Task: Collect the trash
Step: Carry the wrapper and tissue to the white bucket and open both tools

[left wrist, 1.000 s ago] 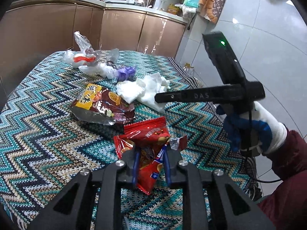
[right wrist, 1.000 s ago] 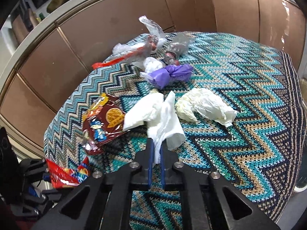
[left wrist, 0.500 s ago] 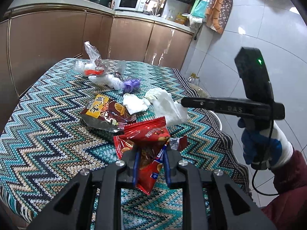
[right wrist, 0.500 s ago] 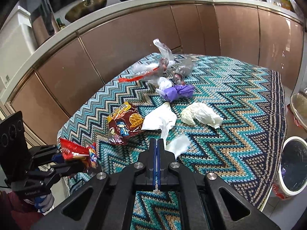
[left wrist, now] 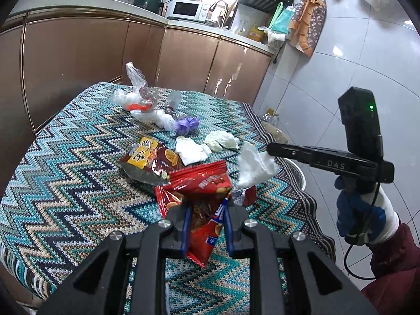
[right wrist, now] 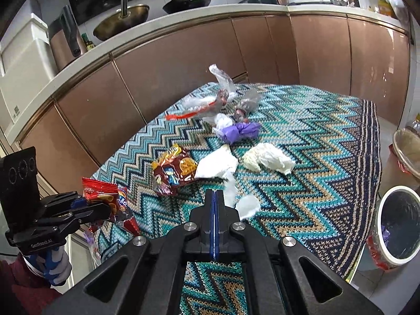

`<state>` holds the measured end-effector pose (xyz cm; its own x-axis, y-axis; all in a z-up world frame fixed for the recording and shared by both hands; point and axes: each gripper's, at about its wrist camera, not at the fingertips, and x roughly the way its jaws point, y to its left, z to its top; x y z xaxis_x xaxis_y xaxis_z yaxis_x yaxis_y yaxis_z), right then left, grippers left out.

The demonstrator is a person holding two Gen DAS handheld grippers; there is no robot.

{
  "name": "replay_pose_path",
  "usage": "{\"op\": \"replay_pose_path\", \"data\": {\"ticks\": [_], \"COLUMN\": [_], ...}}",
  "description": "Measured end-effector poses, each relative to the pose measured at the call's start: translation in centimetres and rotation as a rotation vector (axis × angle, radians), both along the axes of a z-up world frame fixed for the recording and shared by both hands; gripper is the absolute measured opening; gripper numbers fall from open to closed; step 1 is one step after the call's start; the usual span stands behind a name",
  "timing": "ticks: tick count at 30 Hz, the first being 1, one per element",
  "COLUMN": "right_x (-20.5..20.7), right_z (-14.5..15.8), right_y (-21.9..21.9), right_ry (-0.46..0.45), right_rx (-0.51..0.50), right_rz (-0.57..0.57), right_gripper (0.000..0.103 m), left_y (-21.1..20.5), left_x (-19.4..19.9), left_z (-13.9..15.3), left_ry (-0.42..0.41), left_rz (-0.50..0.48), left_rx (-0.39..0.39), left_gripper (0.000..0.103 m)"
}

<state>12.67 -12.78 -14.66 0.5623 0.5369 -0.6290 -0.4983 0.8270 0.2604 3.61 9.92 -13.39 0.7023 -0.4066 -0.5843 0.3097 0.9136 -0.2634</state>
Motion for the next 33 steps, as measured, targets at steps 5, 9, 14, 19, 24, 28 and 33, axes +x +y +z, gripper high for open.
{"op": "replay_pose_path", "data": {"ticks": [5, 9, 14, 19, 24, 28, 33], "right_x": [-0.2, -0.4, -0.2, 0.4, 2.3, 4.3, 7.1], "right_z": [1.7, 3.2, 5.1, 6.3, 5.8, 4.3, 1.4], "right_y": [-1.3, -3.3, -8.2, -14.5, -21.5, -26.7, -31.9], "right_ry": [-0.036, -0.072, -0.123, -0.166, -0.165, -0.136, -0.084], "right_rx": [0.020, 0.036, 0.049, 0.031, 0.015, 0.013, 0.027], "right_rz": [-0.015, -0.049, -0.142, -0.269, -0.406, -0.502, -0.599], "right_gripper": [0.000, 0.000, 0.000, 0.000, 0.000, 0.000, 0.000], "left_y": [-1.0, -3.0, -8.3, -15.8, -24.8, -32.2, -40.0], "left_x": [1.6, 3.3, 6.3, 9.7, 13.9, 17.2, 21.8], "left_z": [1.4, 3.2, 5.8, 7.6, 7.5, 6.1, 2.8], "left_ry": [-0.002, -0.006, -0.023, -0.024, 0.008, 0.051, 0.127], "left_rz": [-0.021, -0.066, -0.160, -0.264, -0.350, -0.387, -0.414], "left_rx": [0.013, 0.023, 0.058, 0.095, 0.141, 0.186, 0.239], "left_gripper": [0.019, 0.019, 0.019, 0.019, 0.019, 0.019, 0.020]}}
